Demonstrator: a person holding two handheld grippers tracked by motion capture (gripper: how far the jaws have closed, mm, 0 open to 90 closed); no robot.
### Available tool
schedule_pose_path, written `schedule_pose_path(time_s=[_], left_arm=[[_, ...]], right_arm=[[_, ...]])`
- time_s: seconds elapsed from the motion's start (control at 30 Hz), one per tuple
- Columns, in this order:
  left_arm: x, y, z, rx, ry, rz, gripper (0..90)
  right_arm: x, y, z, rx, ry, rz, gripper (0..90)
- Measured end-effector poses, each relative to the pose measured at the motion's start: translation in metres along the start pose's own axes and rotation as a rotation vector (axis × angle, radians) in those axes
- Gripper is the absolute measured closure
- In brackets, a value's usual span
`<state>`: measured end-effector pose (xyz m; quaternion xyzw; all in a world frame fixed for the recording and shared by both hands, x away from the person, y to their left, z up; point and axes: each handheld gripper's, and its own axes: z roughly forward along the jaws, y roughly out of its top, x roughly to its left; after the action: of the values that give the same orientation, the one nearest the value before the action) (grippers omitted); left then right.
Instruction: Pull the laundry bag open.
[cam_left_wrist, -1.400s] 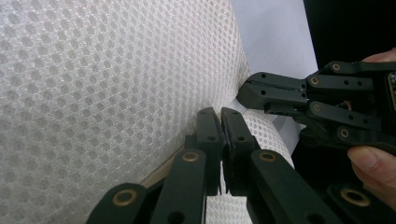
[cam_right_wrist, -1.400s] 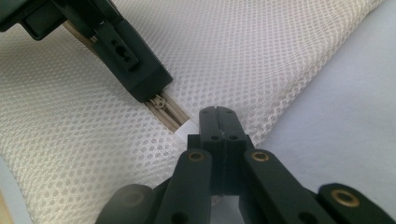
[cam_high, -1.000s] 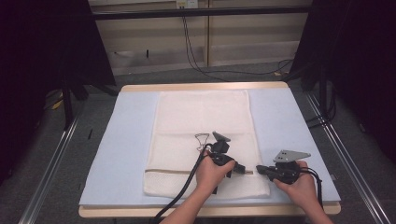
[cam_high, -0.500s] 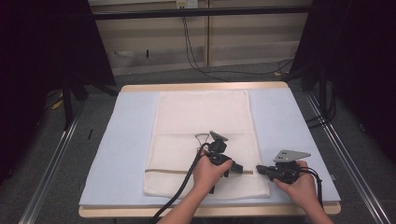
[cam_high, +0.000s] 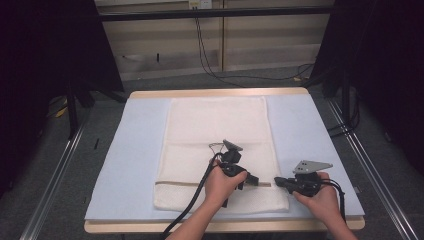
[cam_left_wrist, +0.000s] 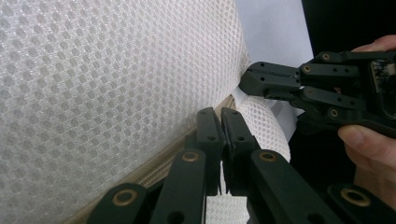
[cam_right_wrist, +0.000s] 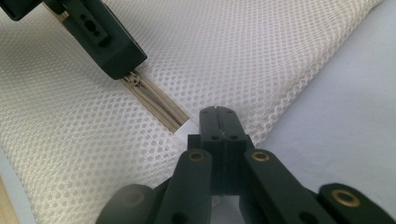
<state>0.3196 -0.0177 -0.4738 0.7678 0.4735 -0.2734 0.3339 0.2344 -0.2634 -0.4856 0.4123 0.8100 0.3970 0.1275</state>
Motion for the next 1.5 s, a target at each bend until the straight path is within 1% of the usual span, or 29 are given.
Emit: schedule_pose_path(time_s=[0.07, 0.1, 0.17, 0.3, 0.37, 0.5, 0.53, 0.57, 0.6, 0.7, 0.73, 0.77, 0.8, 0.87, 0.93, 0.97, 1.0, 1.07, 1.1, 1.17, 1.2, 1.23, 1.27, 1.37, 1.4, 1.47, 1.5], left_arm=[[0.000, 0.000, 0.000, -0.001, 0.001, -0.007, 87.4], [0.000, 0.000, -0.001, 0.000, -0.010, -0.011, 87.3], [0.001, 0.000, -0.001, -0.001, -0.008, -0.016, 87.4], [0.000, 0.000, -0.001, 0.000, -0.006, -0.014, 87.4], [0.000, 0.000, -0.001, 0.006, -0.007, -0.007, 87.4], [0.000, 0.000, -0.001, 0.004, -0.009, -0.009, 87.4], [0.000, 0.000, -0.002, 0.005, 0.003, -0.009, 87.5], [0.001, 0.000, -0.003, 0.008, 0.005, 0.002, 87.4], [0.001, 0.000, -0.004, 0.009, 0.004, 0.003, 87.4], [0.001, -0.001, -0.009, -0.002, 0.005, -0.004, 87.4], [0.002, -0.001, -0.010, 0.000, 0.003, -0.001, 87.5], [0.002, -0.001, -0.012, -0.002, 0.016, 0.001, 87.5], [0.002, -0.001, -0.014, -0.003, 0.009, 0.001, 87.4], [0.003, -0.001, -0.017, -0.003, 0.012, 0.006, 87.5], [0.004, -0.002, -0.020, -0.009, 0.020, 0.001, 87.4], [0.005, -0.002, -0.022, -0.005, 0.006, 0.005, 87.4], [0.006, -0.002, -0.023, -0.006, 0.014, 0.009, 87.4], [0.007, -0.002, -0.025, -0.014, 0.011, -0.004, 87.4], [0.009, -0.002, -0.027, -0.002, 0.021, 0.007, 87.4], [0.010, -0.003, -0.028, -0.011, 0.012, -0.002, 87.4], [0.010, -0.003, -0.029, -0.008, 0.010, -0.001, 87.4], [0.011, -0.003, -0.029, -0.010, 0.018, 0.002, 87.4], [0.011, -0.003, -0.031, -0.001, 0.009, -0.004, 87.4], [0.013, -0.004, -0.031, -0.008, -0.002, -0.011, 87.4], [0.013, -0.004, -0.032, -0.005, 0.007, -0.008, 87.4], [0.014, -0.004, -0.032, -0.004, 0.004, -0.007, 87.4], [0.014, -0.004, -0.033, 0.002, 0.012, -0.004, 87.4]], right_arm=[[0.000, 0.000, 0.000, 0.000, 0.001, 0.000, 90.0], [0.000, 0.000, 0.000, 0.000, 0.002, 0.001, 90.0], [-0.001, 0.000, 0.000, 0.000, 0.004, 0.002, 90.0], [-0.001, 0.000, 0.000, 0.000, 0.004, 0.003, 90.0], [-0.001, 0.000, 0.000, 0.000, 0.004, 0.004, 90.0], [-0.001, 0.000, 0.000, 0.000, 0.004, 0.005, 90.0], [-0.001, 0.000, 0.000, 0.000, 0.006, 0.007, 90.0], [-0.001, 0.000, 0.000, 0.001, 0.007, 0.007, 90.0], [-0.001, 0.000, 0.000, 0.000, 0.006, 0.006, 90.0], [-0.002, 0.000, 0.000, -0.001, 0.012, 0.019, 90.0], [-0.002, 0.000, 0.000, 0.000, 0.013, 0.019, 90.0], [-0.002, 0.000, 0.000, 0.001, 0.015, 0.019, 90.0], [-0.002, 0.000, 0.000, -0.001, 0.012, 0.016, 90.0], [-0.002, 0.000, 0.000, 0.001, 0.011, 0.014, 90.0], [-0.002, 0.000, 0.000, 0.000, 0.010, 0.012, 90.0], [-0.001, 0.000, 0.000, 0.000, 0.010, 0.012, 90.0], [-0.002, 0.000, 0.000, 0.000, 0.010, 0.012, 90.0], [-0.002, 0.000, 0.000, 0.001, 0.012, 0.012, 90.0], [-0.002, 0.000, 0.000, 0.000, 0.012, 0.014, 90.0], [-0.002, 0.000, 0.000, 0.000, 0.015, 0.016, 90.0], [-0.002, 0.000, 0.000, 0.000, 0.013, 0.016, 90.0], [-0.002, 0.000, 0.000, 0.000, 0.013, 0.016, 90.0], [-0.002, 0.000, 0.000, 0.000, 0.012, 0.016, 90.0], [-0.002, 0.000, 0.000, 0.000, 0.012, 0.015, 90.0], [-0.002, 0.000, 0.000, 0.000, 0.012, 0.014, 90.0], [-0.002, 0.000, 0.000, -0.001, 0.012, 0.016, 90.0], [-0.002, 0.000, 0.000, -0.001, 0.013, 0.017, 90.0]])
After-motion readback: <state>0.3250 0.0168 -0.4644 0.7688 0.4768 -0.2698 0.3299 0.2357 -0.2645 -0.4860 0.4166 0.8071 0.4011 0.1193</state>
